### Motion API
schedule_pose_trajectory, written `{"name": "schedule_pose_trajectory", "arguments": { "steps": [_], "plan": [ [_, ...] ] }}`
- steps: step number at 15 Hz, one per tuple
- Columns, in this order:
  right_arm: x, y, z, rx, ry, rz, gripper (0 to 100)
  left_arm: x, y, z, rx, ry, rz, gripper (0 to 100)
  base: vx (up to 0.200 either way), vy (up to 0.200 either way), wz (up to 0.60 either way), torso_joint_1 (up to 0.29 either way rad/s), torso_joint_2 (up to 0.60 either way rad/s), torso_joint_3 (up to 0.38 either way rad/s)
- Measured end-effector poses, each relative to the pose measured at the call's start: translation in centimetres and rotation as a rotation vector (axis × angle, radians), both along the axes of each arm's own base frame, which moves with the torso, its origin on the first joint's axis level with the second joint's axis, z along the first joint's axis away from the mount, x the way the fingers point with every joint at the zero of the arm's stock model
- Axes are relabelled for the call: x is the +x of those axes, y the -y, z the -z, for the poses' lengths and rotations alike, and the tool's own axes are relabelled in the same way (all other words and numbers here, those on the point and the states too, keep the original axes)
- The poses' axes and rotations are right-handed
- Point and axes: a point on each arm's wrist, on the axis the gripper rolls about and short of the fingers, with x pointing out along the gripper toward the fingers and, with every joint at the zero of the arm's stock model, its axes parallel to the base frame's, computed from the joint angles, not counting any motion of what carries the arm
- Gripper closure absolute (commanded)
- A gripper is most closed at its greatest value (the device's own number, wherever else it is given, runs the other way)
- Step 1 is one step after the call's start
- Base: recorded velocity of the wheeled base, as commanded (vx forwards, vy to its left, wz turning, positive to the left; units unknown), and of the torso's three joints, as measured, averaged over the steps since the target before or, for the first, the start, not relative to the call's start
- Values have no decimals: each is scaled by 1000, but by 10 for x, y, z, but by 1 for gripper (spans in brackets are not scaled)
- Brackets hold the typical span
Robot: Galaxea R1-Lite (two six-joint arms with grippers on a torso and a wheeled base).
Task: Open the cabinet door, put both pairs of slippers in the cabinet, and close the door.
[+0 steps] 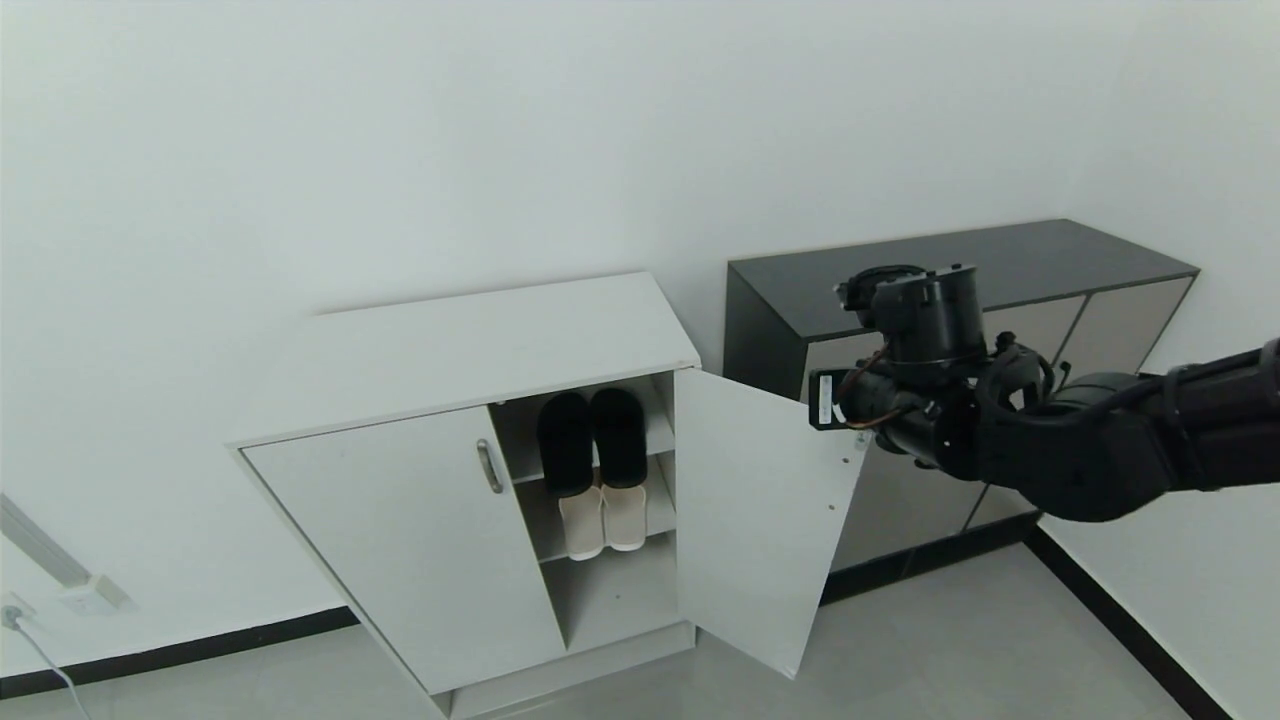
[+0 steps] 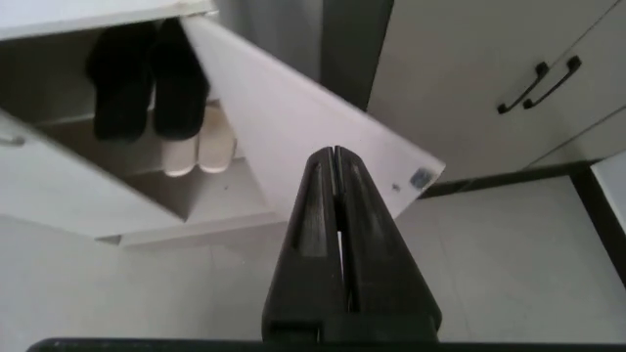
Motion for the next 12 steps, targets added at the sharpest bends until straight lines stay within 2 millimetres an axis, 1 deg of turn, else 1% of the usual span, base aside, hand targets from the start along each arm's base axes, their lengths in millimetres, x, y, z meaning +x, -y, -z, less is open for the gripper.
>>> {"name": "schedule_pose_trajectory", "arguments": {
  "steps": [3,5,12],
  "plan": [
    [37,6,11,6,-7,39,100,0,0,0,0,0,0,100,0,0,0,0,0,0],
    [55,9,21,6,-15,57,100,0,0,0,0,0,0,100,0,0,0,0,0,0],
    [99,17,54,-1,-46,95,100,0,0,0,0,0,0,100,0,0,0,0,0,0]
  ]
}}
